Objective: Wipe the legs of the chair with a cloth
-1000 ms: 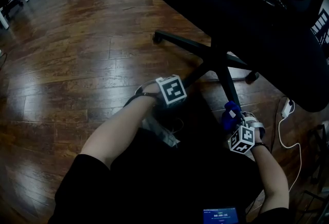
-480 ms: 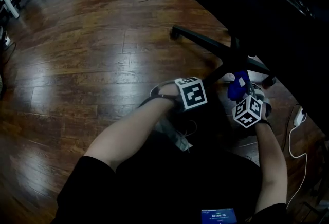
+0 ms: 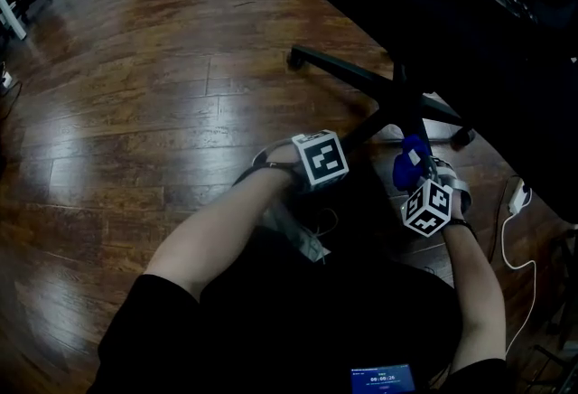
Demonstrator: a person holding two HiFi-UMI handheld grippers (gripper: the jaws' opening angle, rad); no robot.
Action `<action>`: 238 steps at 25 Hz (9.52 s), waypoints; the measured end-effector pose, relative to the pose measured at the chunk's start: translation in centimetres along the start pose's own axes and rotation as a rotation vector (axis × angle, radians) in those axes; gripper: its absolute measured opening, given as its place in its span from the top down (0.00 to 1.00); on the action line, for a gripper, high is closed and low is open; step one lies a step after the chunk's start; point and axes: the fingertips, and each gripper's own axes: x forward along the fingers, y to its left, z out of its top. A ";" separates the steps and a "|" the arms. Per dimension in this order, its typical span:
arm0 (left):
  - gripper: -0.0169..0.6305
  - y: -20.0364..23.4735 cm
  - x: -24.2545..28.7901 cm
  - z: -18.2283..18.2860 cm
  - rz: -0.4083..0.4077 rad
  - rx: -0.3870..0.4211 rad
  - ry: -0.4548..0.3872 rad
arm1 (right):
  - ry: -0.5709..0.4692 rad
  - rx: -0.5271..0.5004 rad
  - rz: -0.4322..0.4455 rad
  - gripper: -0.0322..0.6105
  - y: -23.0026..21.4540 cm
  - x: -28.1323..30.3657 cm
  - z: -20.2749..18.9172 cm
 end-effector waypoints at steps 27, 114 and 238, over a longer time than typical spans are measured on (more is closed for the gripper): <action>0.63 -1.1 0.8 1.3 -0.063 0.056 -0.005 | -0.049 0.154 -0.141 0.83 -8.0 3.1 4.1; 0.65 -1.4 2.8 -1.2 -0.003 0.129 0.143 | -0.006 -0.005 0.055 0.83 3.3 -2.0 -2.1; 0.79 11.4 3.7 3.5 0.300 0.318 0.125 | -0.374 0.433 0.123 0.81 3.3 -6.4 1.0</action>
